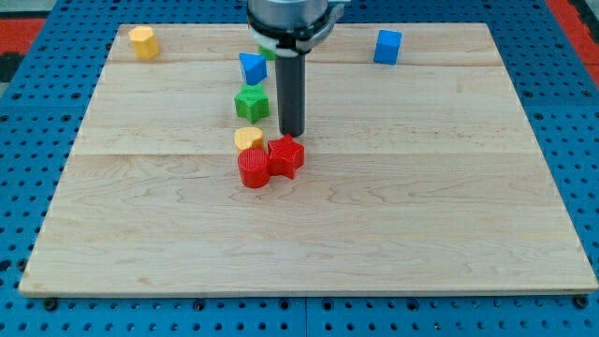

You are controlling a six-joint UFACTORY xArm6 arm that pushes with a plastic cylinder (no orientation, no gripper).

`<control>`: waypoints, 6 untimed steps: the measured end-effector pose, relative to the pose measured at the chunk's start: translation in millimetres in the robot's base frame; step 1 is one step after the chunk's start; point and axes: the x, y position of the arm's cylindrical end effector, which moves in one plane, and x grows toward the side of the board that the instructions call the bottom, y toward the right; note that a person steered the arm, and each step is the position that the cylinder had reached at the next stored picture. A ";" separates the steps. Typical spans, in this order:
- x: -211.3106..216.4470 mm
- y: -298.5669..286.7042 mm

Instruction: Separate the red star from the red circle

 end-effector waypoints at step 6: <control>153.3 52.1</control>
